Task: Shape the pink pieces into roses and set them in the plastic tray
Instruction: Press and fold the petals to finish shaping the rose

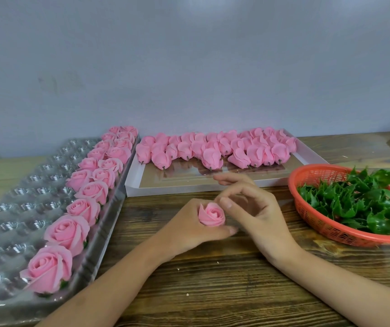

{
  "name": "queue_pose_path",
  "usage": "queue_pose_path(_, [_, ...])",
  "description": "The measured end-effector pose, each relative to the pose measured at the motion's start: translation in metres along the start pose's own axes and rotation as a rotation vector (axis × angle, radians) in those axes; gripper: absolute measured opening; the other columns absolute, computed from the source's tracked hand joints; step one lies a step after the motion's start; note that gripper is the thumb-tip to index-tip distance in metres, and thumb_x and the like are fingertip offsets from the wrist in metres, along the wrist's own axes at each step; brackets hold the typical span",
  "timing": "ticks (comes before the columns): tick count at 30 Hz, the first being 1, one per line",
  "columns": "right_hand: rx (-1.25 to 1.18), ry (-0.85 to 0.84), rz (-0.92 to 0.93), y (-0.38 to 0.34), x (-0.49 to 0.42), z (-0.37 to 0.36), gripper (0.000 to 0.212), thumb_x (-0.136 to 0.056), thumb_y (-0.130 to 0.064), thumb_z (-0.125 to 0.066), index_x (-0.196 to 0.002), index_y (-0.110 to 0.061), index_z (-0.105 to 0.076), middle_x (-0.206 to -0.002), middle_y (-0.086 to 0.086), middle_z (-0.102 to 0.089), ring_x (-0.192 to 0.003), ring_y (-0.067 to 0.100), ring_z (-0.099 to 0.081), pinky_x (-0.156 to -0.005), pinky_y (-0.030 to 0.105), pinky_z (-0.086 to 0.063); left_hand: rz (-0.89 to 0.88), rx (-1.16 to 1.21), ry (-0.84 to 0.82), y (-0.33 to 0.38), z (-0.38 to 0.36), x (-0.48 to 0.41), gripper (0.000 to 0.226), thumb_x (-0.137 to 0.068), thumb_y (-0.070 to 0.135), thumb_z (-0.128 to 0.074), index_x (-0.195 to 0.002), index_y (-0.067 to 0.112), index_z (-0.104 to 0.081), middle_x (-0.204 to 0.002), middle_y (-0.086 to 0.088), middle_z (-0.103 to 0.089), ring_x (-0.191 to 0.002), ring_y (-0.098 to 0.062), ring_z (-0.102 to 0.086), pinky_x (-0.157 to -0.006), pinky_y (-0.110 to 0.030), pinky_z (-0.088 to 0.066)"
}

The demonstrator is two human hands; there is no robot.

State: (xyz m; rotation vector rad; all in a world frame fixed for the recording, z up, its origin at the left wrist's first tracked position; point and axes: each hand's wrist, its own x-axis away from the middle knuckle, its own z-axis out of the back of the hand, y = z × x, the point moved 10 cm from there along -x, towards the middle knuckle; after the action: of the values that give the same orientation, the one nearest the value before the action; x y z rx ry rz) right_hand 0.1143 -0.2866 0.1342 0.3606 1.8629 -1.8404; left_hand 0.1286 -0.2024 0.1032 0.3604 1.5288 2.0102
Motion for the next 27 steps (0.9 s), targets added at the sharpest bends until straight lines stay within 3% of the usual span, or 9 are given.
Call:
queue_pose_path(3, [0.039, -0.127, -0.013, 0.002, 0.002, -0.016, 0.01, -0.085, -0.017, -0.072, -0.094, -0.015, -0.076, -0.134, -0.005, -0.06, -0.132, 0.016, -0.052, -0.109, 0.039, -0.042, -0.049, -0.026, -0.053, 0.01, -0.006, 0.001, 0.032, -0.081, 0.01, -0.072, -0.072, 0.041, -0.068, -0.071, 0.018, -0.067, -0.071, 0.003, -0.061, -0.066, -0.008, -0.043])
queue_pose_path(6, [0.056, -0.178, -0.048, 0.005, 0.003, -0.022, 0.011, -0.085, -0.016, -0.072, -0.095, -0.016, -0.076, -0.136, -0.008, -0.058, -0.134, 0.013, -0.049, -0.112, 0.045, -0.038, -0.043, -0.075, -0.057, 0.008, -0.004, 0.001, 0.035, -0.08, 0.009, -0.073, -0.065, 0.039, -0.064, -0.066, 0.018, -0.064, -0.067, 0.003, -0.06, -0.065, -0.01, -0.043])
queue_pose_path(9, [0.105, -0.214, -0.068, 0.009, 0.004, -0.024, 0.014, -0.084, -0.01, -0.076, -0.098, -0.012, -0.074, -0.137, -0.007, -0.057, -0.134, 0.014, -0.049, -0.11, 0.044, -0.04, -0.007, -0.114, -0.04, 0.002, 0.0, -0.001, 0.019, -0.078, 0.011, -0.075, -0.073, 0.027, -0.066, -0.074, 0.011, -0.067, -0.077, -0.006, -0.063, -0.072, -0.02, -0.048])
queue_pose_path(13, [0.157, -0.258, -0.082, 0.012, 0.005, -0.028, 0.023, -0.083, -0.009, -0.077, -0.104, -0.013, -0.068, -0.136, -0.005, -0.057, -0.135, 0.012, -0.047, -0.106, 0.036, -0.043, -0.02, -0.191, -0.06, 0.007, -0.004, -0.002, 0.019, -0.081, 0.014, -0.074, -0.083, 0.03, -0.064, -0.083, 0.021, -0.067, -0.087, 0.002, -0.062, -0.074, -0.007, -0.044])
queue_pose_path(17, [0.146, -0.268, -0.057, 0.008, 0.005, -0.029, 0.034, -0.079, -0.015, -0.08, -0.108, -0.018, -0.063, -0.136, -0.01, -0.056, -0.136, 0.014, -0.046, -0.105, 0.038, -0.044, -0.069, -0.164, -0.044, 0.013, -0.003, -0.001, 0.022, -0.086, 0.012, -0.069, -0.086, 0.033, -0.062, -0.085, 0.015, -0.065, -0.087, -0.002, -0.061, -0.076, -0.013, -0.048])
queue_pose_path(21, [0.098, -0.238, -0.012, 0.0, 0.006, -0.028, 0.019, -0.084, -0.025, -0.072, -0.1, -0.016, -0.068, -0.135, -0.007, -0.057, -0.135, 0.018, -0.048, -0.108, 0.035, -0.041, -0.033, -0.099, -0.06, 0.011, -0.005, -0.001, 0.033, -0.081, 0.013, -0.073, -0.08, 0.044, -0.065, -0.082, 0.022, -0.067, -0.083, 0.003, -0.062, -0.071, -0.008, -0.044])
queue_pose_path(24, [0.079, -0.212, 0.001, -0.002, 0.005, -0.026, 0.008, -0.088, -0.024, -0.067, -0.095, -0.02, -0.07, -0.133, -0.006, -0.059, -0.132, 0.019, -0.051, -0.108, 0.04, -0.041, -0.005, -0.108, -0.065, 0.004, -0.005, -0.002, 0.03, -0.077, 0.012, -0.075, -0.065, 0.035, -0.062, -0.067, 0.012, -0.062, -0.07, -0.003, -0.059, -0.065, -0.015, -0.045])
queue_pose_path(27, [0.138, -0.234, 0.029, -0.004, 0.006, -0.028, 0.004, -0.091, -0.013, -0.067, -0.092, -0.015, -0.071, -0.129, -0.003, -0.06, -0.131, 0.018, -0.051, -0.107, 0.032, -0.04, -0.006, -0.136, -0.06, 0.003, -0.004, -0.003, 0.026, -0.076, 0.014, -0.075, -0.065, 0.032, -0.06, -0.067, 0.012, -0.061, -0.068, -0.002, -0.058, -0.063, -0.017, -0.046])
